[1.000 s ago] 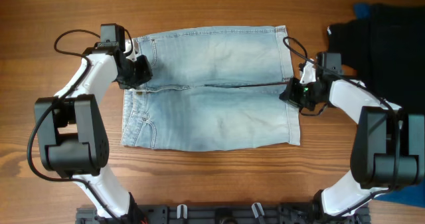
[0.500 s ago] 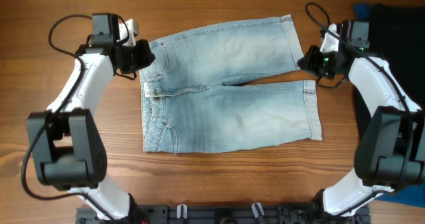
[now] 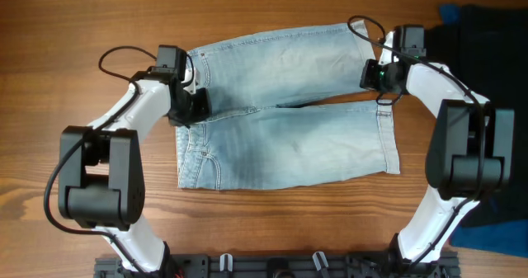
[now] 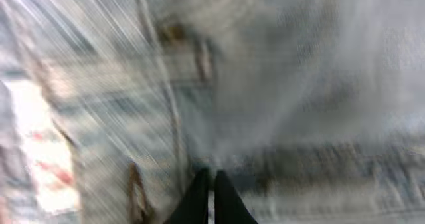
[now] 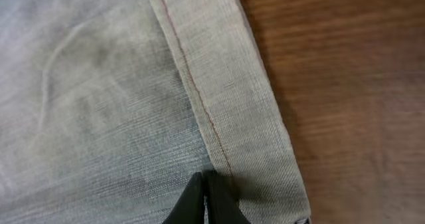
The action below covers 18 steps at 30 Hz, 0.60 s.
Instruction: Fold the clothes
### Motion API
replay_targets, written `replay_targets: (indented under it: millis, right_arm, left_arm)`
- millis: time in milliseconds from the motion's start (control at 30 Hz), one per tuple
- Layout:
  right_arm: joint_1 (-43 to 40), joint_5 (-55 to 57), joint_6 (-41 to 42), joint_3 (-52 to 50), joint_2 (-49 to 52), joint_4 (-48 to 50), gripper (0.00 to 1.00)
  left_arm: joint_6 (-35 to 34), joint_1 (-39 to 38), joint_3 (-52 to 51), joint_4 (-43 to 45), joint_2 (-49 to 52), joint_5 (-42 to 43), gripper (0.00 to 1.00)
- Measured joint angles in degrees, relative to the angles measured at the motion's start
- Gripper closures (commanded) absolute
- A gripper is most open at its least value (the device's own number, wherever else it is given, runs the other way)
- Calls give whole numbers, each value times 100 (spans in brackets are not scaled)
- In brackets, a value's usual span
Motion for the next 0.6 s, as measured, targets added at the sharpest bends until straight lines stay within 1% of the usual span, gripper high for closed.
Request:
replay_targets:
  millis: [100,167,267,333,367,433,467,500,533,567,600]
  right_arm:
    - [2,181,140,4,-37,-122,96]
    - [11,446,175,4,-74,-188,96]
    - [4,804,173,68,-87,-299,95]
    - [-24,866,146,249,-98,-531,93]
    - [-44,841,129,422,-170,-713,92]
    - [-76,662,127,741,-603,-1392,92]
    - [-81,531,129,848,-1019,-1941,88]
    - [-81,404,129,920,-1499,-2354,78]
    - [-81,326,125,1010,-1867,-2704,72]
    - [-81,275,111,1027,-2166,-2983,60]
    - [-81,251,120,1027,-2262,-3053,1]
  left_arm:
    - [72,-17,-74,809,22,-575,96]
    - [269,0,-96,1252,26,-870,96]
    - [503,15,-116,1827,26,-1084,96]
    - [562,15,-116,2157,28,-1128,96]
    - [562,15,-46,2072,26,-1126,96]
    - [461,15,146,1609,-70,-1021,96]
    - [297,15,210,1172,-278,-809,96]
    - [101,17,245,715,-645,-433,96]
    - [11,9,313,402,-846,-92,96]
    - [-83,-55,361,160,-986,378,96]
    - [-114,-140,358,107,-981,566,96]
